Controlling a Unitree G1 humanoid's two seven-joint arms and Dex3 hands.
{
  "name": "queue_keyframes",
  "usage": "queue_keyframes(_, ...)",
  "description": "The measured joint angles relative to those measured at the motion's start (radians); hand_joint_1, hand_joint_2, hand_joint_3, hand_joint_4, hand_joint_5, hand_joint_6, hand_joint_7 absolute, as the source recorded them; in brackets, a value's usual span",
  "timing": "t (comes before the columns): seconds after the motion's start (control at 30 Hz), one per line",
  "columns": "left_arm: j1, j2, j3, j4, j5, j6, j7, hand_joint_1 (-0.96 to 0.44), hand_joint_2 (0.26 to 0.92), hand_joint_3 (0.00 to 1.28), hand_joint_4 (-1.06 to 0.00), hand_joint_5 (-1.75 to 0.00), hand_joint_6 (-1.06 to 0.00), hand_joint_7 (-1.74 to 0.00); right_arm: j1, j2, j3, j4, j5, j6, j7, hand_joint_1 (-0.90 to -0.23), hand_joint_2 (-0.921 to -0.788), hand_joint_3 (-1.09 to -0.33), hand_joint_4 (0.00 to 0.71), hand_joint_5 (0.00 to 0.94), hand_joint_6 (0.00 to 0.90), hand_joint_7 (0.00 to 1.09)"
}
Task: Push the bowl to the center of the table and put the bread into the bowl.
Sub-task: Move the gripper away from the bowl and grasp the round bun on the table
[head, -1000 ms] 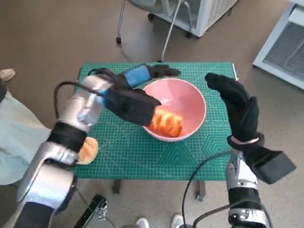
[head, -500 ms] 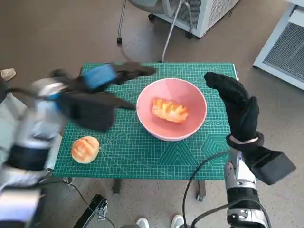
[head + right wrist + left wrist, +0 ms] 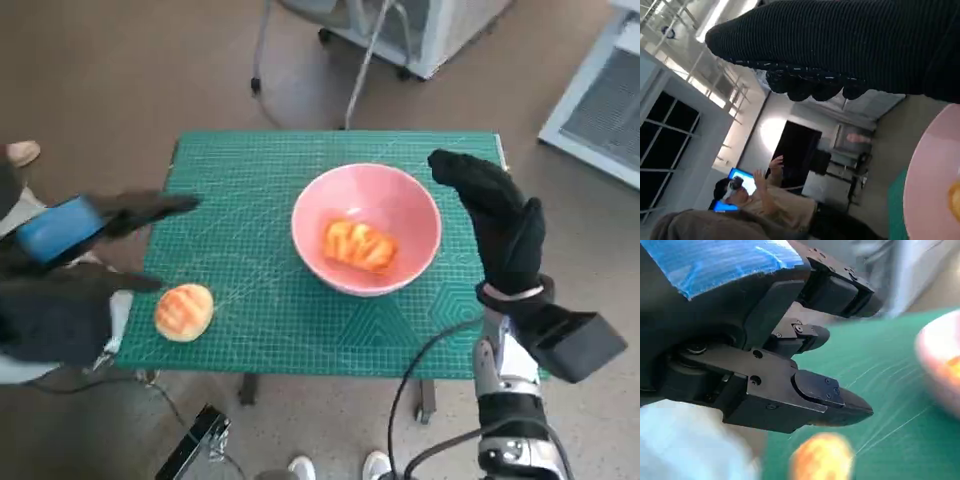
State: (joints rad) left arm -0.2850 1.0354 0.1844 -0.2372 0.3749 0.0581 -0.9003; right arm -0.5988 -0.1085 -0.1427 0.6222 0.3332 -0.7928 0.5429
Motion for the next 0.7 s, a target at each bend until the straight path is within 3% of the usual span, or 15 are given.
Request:
queue_keyframes(0.3,0.132,0.001,0.022,-0.02,-0.022,-0.059,0.03,0.1,0.852,0.0,-0.31,0.0,-0.46,-0.01,-0.013,0.001,0.0,0.011,0.001,0.007,0.019,-0.58,-0.921,-0.735,0.408,0.024,0.04,0.81)
queue_keyframes(0.7,0.18,0.001,-0.021,-0.017,0.003,-0.091,0.081,0.1,0.824,0.0,-0.29,0.0,-0.44,0.0,-0.013,-0.002,0.0,0.012,-0.001,0.015,0.027,-0.576,-0.921,-0.739,0.408,0.023,0.032,0.82)
